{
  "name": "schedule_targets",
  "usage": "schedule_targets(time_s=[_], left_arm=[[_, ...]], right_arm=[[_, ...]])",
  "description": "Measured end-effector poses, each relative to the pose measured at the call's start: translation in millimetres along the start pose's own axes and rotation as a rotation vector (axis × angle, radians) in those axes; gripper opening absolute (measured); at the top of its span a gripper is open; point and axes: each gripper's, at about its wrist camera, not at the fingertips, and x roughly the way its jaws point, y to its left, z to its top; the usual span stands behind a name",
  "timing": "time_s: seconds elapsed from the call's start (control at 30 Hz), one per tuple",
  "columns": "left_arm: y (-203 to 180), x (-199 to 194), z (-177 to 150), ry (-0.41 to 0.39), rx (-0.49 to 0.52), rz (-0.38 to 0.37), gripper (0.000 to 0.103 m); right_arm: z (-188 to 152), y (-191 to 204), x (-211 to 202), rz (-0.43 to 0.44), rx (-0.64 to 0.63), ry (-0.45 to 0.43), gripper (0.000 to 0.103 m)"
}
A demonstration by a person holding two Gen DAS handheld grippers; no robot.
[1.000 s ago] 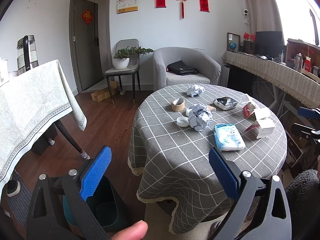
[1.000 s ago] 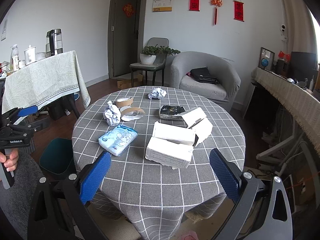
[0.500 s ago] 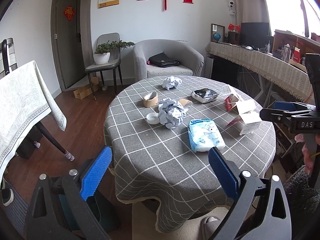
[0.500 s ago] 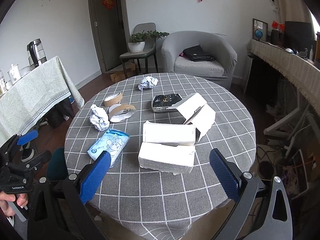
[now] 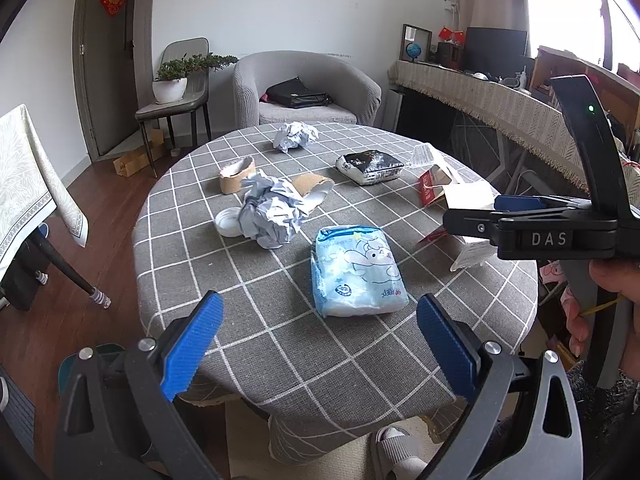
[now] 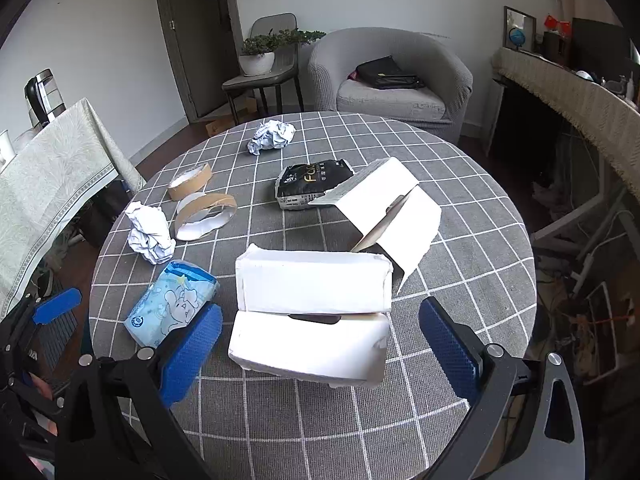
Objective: Collect trash
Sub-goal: 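Reach the left tool to the blue wipes packet while the right tool reaches the white tissue box, then close the left tool on the wipes packet while the right tool grips the tissue box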
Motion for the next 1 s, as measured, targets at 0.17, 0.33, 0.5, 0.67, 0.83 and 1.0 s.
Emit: schedule_targets(time_s=[0.17, 0.33, 0.5, 0.67, 0.83, 1.0], left_arm=[[-9, 15, 2, 0.026, 0.004, 0.002, 0.099], [-15, 24, 4, 0.037, 0.006, 0.007, 0.099], [-20, 35, 11, 0.053, 0.010, 0.018, 0.098], [-22, 48, 16, 0.100, 0.020, 0.030, 0.077], [-24, 54, 16, 0.117, 0.026, 0.024, 0.061], [-30, 43, 21, 0.098, 0.056, 0.013, 0.056]], right_arm=[[2, -2, 10, -0.013, -0.003, 0.016, 0.099], [2, -10, 11, 0.040, 0.017, 0.018, 0.081], [0, -24, 1, 0.096, 0.076, 0.007, 0.080], [0, -31, -14, 0.141, 0.116, -0.023, 0.080], [8, -30, -29, 0.163, 0.119, -0.068, 0.080], [17, -21, -35, 0.155, 0.086, -0.103, 0.080]])
